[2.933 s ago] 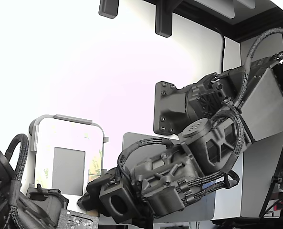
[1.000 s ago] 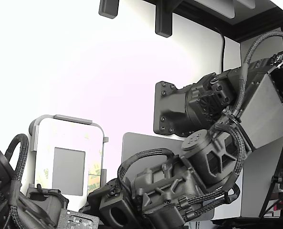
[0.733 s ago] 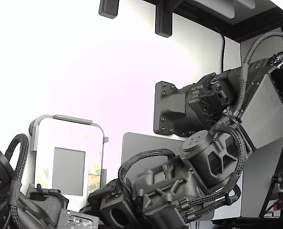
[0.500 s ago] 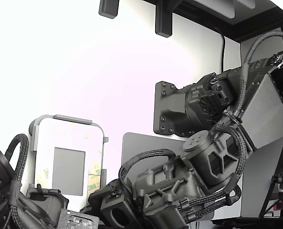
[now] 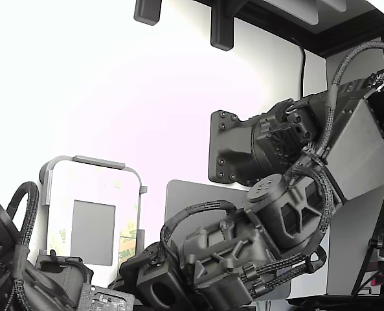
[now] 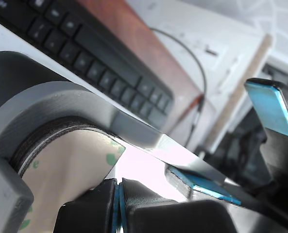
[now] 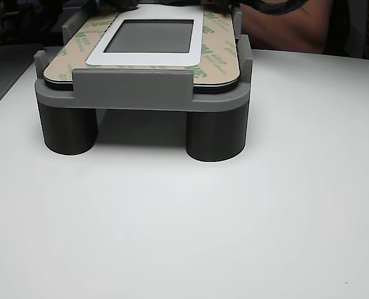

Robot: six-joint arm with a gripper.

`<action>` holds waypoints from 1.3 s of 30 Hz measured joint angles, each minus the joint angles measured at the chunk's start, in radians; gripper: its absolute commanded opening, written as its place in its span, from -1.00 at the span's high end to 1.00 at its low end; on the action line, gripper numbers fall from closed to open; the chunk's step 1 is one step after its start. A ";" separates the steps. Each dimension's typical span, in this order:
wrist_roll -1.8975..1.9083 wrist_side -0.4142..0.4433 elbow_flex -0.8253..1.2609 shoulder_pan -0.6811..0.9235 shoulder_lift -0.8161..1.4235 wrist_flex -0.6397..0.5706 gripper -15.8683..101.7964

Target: Peel off protective film from adhesive tape.

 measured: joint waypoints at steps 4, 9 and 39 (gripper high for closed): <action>-0.009 -0.009 0.000 -0.008 0.000 0.002 0.88; -0.018 -0.017 0.000 -0.017 0.000 0.008 0.88; -0.040 -0.025 0.009 -0.043 0.021 0.025 0.88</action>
